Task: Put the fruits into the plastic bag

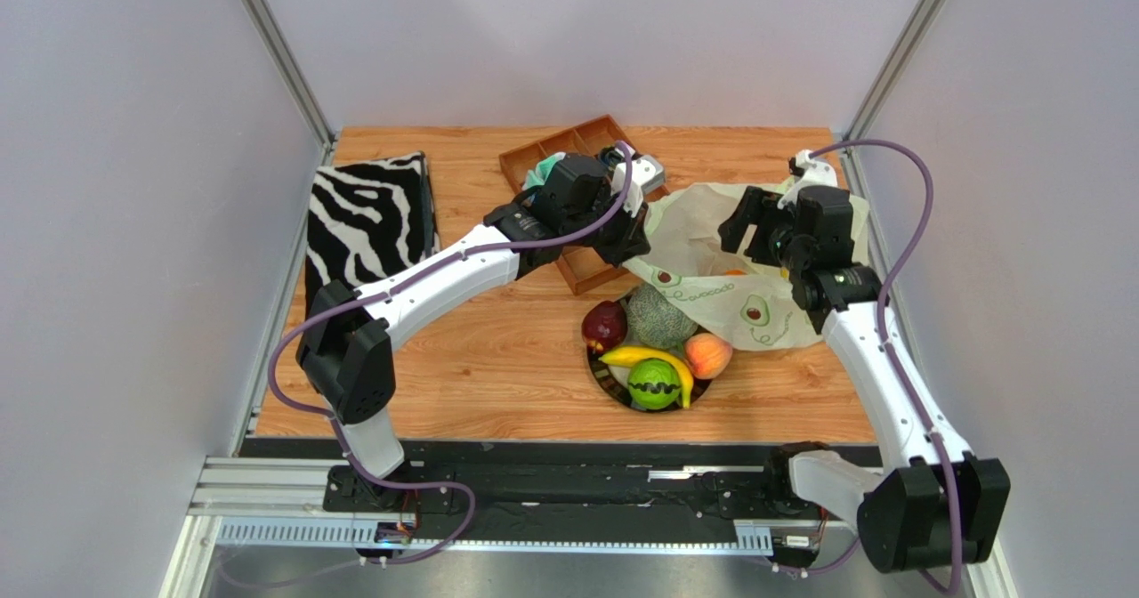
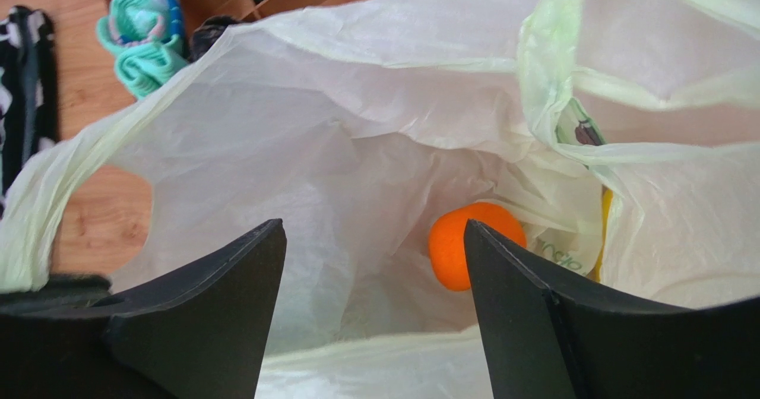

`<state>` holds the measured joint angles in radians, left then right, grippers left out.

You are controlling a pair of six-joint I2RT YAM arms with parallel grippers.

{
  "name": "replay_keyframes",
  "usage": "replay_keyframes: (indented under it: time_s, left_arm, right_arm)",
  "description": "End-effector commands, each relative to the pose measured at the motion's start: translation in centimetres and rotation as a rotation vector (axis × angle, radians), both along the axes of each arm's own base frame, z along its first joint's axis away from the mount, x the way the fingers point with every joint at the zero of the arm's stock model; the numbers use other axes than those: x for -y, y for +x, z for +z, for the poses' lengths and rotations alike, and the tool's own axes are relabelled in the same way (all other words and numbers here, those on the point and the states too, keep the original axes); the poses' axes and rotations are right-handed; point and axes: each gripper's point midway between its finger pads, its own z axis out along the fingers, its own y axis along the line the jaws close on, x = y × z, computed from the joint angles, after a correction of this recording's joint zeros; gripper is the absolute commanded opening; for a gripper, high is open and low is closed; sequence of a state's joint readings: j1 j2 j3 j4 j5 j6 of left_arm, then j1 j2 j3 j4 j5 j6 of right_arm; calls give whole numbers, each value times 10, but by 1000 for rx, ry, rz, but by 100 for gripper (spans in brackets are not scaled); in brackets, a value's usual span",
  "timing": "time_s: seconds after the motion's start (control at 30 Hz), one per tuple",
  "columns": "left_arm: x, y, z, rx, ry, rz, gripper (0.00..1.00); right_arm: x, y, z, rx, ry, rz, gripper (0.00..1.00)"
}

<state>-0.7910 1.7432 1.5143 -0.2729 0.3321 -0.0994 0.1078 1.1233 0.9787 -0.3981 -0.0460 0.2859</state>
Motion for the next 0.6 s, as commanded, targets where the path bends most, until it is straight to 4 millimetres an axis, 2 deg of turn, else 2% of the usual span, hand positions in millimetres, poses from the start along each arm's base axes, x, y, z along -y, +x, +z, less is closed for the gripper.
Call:
replay_keyframes:
  time_s: [0.0,0.03,0.23,0.3,0.43,0.57]
  left_arm:
    - [6,5,17,24,-34,-9,0]
    - [7,4,17,22,-35,-11,0]
    - [7,4,15,16,-34,-12,0]
    - [7,4,14,12,-35,-13,0]
    - [6,5,15,16,-34,-11,0]
    - [7,4,16,14,-40,-12,0]
  right_arm:
    - [-28,-13,25,141,114,115,77]
    - [-34,-18,21,138,135,142,77]
    - [-61,-40,49,222,187,256,74]
    - [-71,-50,53,229,201,295,73]
    - [-83,-72,67,285,191,329,73]
    - [-100,-92,71,274,161,388,73]
